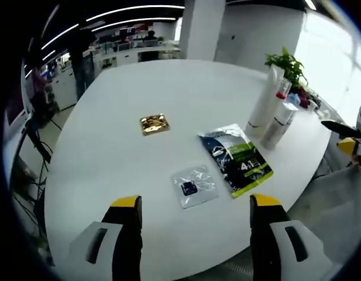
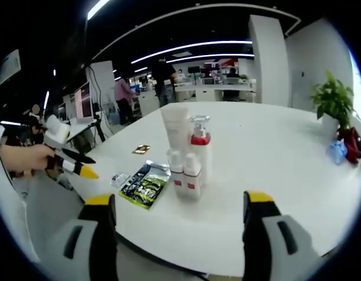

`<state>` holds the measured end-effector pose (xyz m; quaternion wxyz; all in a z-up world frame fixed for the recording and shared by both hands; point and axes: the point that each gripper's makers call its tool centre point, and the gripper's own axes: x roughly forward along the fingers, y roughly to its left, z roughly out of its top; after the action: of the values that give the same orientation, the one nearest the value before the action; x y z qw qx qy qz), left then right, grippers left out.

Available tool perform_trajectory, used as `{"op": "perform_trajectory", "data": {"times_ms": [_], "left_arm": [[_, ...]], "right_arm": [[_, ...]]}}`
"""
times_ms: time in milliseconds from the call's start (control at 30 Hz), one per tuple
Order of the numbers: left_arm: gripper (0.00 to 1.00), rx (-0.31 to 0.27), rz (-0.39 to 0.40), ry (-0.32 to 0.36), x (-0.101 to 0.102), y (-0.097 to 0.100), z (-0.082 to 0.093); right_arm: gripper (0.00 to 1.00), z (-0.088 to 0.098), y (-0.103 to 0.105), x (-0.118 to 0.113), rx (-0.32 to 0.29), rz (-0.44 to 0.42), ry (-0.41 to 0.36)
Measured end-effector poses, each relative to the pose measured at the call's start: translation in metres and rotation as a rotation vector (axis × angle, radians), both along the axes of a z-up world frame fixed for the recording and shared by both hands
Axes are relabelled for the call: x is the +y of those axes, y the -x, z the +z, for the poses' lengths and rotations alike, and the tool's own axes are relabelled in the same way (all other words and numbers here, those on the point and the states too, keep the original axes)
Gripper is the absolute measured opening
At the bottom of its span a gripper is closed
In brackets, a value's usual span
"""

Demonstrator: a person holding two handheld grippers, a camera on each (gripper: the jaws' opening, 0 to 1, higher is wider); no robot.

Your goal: Arrange the skincare products in the storage area until every visible bottle or jar stands upright without overlapping.

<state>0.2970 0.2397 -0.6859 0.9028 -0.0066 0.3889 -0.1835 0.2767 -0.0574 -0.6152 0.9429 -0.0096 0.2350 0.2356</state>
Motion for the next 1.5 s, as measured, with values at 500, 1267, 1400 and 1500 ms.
{"op": "perform_trajectory", "data": {"times_ms": [500, 1267, 1400, 1500], "left_arm": [[0.89, 0.024, -0.026, 0.003, 0.005, 0.005, 0.004], [0.97, 0.081, -0.026, -0.014, 0.007, -0.038, -0.014], [0.97, 0.087, -0.030, -0.021, 0.004, -0.054, -0.017], [0.97, 0.087, -0.008, -0.039, 0.006, -0.070, -0.020]], "right_arm": [[0.90, 0.001, -0.008, -0.002, 0.002, -0.010, -0.001], [0.90, -0.016, -0.018, -0.004, 0.056, -0.044, 0.000], [0.90, -0.020, -0.020, -0.008, 0.068, -0.057, 0.000], [0.90, -0.024, -0.022, -0.010, 0.078, -0.066, 0.000]]}}
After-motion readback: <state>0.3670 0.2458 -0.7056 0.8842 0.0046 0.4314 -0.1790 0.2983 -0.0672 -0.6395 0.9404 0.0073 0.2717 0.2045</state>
